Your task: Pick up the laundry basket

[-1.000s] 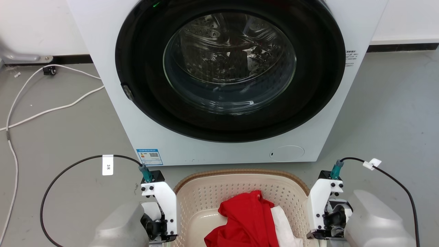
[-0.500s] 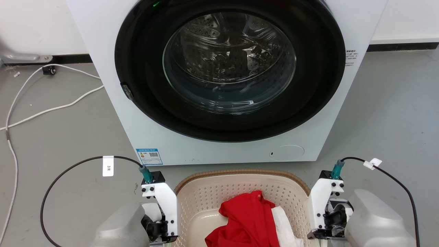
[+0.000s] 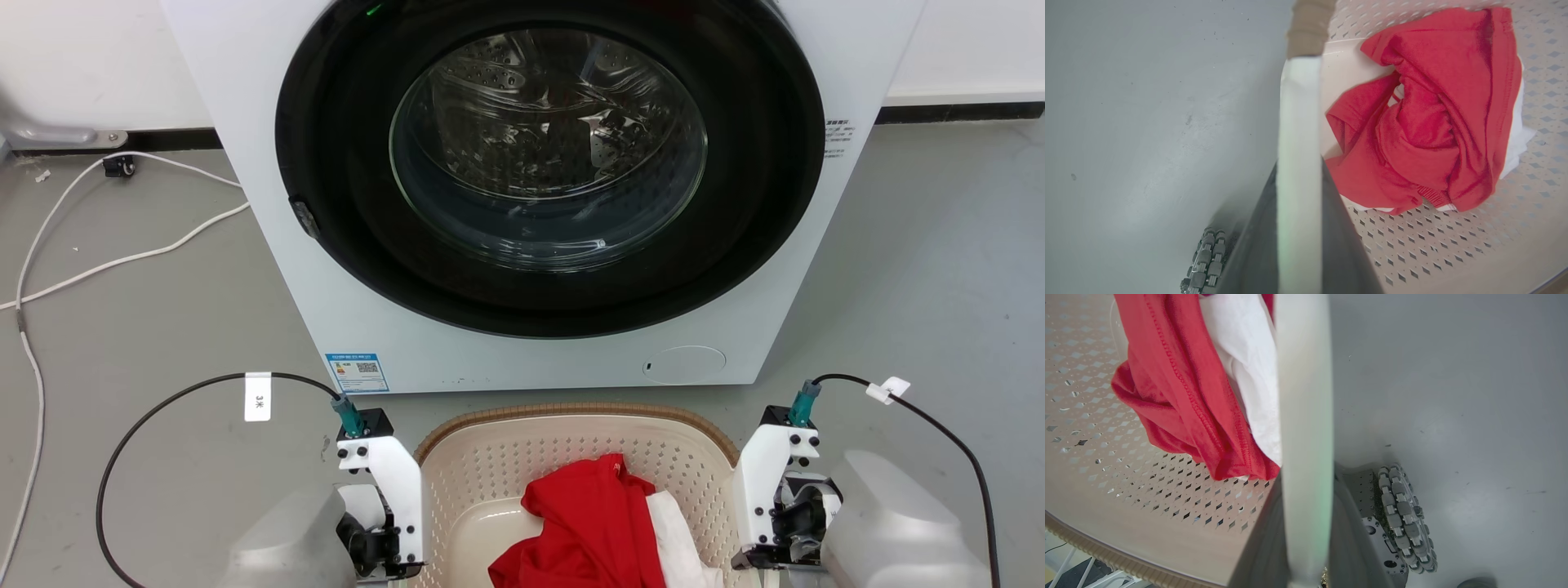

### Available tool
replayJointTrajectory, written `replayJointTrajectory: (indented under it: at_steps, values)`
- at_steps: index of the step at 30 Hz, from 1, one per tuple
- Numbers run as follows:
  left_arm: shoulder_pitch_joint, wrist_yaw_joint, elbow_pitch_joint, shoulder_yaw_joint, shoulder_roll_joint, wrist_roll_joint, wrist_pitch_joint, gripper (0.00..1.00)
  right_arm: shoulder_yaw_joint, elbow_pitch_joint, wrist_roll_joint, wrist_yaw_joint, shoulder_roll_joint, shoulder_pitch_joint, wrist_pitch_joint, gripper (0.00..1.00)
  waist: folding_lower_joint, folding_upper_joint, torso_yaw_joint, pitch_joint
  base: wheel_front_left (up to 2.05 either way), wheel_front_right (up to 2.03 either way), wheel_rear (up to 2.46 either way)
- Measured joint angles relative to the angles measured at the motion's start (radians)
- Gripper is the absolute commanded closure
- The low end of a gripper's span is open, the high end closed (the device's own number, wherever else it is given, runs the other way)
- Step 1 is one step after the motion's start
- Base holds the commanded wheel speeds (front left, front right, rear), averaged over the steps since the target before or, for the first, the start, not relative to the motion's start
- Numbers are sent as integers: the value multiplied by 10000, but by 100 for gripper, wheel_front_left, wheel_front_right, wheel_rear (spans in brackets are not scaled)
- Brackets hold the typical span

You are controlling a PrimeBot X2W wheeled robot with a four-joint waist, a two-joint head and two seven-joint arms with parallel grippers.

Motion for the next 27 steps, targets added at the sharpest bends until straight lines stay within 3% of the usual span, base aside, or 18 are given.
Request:
replayJointTrajectory:
  at_steps: [27]
  values:
    - [0,0,10,-268,10,-240,-196,100,-82,0,61,0,-2,3,-8,100,0,0,-7,2,0,0,0]
